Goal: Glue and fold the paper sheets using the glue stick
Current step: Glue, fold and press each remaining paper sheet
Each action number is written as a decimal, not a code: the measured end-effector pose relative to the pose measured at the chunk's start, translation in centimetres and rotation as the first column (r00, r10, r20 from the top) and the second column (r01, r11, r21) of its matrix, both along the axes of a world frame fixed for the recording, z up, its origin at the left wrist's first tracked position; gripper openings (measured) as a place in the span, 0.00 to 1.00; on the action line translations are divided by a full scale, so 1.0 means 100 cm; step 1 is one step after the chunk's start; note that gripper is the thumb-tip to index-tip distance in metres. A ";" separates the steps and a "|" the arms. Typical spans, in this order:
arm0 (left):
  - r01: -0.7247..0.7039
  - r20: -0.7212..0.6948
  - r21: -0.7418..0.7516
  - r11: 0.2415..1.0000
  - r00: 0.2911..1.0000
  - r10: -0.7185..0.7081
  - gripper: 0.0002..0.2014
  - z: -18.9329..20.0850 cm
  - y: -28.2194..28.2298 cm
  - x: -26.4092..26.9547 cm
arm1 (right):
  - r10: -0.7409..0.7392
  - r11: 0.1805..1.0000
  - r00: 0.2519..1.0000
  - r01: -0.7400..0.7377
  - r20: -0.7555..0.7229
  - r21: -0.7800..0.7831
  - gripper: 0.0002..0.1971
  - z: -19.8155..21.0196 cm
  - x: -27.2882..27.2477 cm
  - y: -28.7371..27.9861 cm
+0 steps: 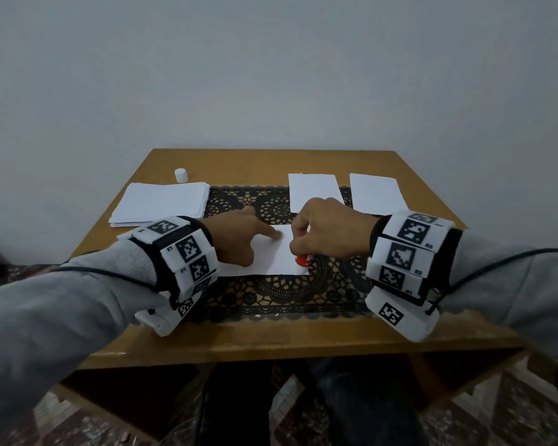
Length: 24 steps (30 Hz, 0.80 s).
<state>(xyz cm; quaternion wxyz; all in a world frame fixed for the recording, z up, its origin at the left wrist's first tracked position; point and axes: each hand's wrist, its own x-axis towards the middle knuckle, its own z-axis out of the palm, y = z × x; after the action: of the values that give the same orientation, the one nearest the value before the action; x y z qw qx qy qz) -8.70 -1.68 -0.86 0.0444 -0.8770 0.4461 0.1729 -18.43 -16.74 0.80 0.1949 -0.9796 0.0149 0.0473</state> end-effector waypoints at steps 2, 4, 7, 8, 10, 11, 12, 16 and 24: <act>0.001 0.008 0.007 1.000 1.000 -0.001 0.37 0.000 0.001 -0.001 | 0.015 1.000 0.999 -0.014 -0.051 0.024 0.10 0.004 -0.003 -0.003; 0.009 0.032 0.008 1.000 0.999 -0.009 0.36 0.000 0.001 -0.003 | 0.039 0.997 0.988 -0.028 -0.150 0.074 0.09 0.010 -0.005 -0.009; 0.029 0.039 -0.021 0.999 0.999 -0.028 0.35 0.001 0.005 -0.005 | 0.057 0.988 0.962 -0.016 -0.265 0.154 0.08 0.025 -0.012 -0.023; 0.039 0.044 -0.032 0.999 0.998 -0.037 0.34 0.002 0.007 -0.006 | 0.059 0.984 0.961 -0.011 -0.269 0.178 0.07 0.031 -0.014 -0.028; 0.061 0.081 -0.037 0.997 0.995 -0.058 0.33 0.002 0.011 -0.008 | 0.062 0.978 0.969 -0.010 -0.240 0.210 0.06 0.044 -0.014 -0.039; 0.073 0.111 -0.029 0.997 0.991 -0.070 0.32 0.001 0.011 -0.010 | 0.062 0.977 0.975 -0.015 -0.214 0.213 0.06 0.049 -0.012 -0.043; 0.088 0.145 -0.014 0.996 0.986 -0.085 0.31 0.001 0.011 -0.012 | 0.062 0.979 0.981 -0.024 -0.183 0.202 0.06 0.053 -0.009 -0.046; 0.162 0.244 -0.001 0.987 0.957 -0.157 0.28 0.002 0.010 -0.014 | -0.034 0.993 0.999 0.035 -0.015 0.110 0.06 0.050 0.026 -0.043; 0.246 0.261 -0.053 0.968 0.939 -0.224 0.23 0.004 0.011 -0.004 | -0.210 0.963 0.946 0.157 0.246 0.217 0.16 0.025 0.134 -0.016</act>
<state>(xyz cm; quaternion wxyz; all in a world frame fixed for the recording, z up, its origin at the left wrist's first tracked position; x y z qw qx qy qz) -9.08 -0.58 -0.43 0.0843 -0.8333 0.5453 0.0340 -5.07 -18.30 3.34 0.2933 -0.9476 0.0754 -0.1020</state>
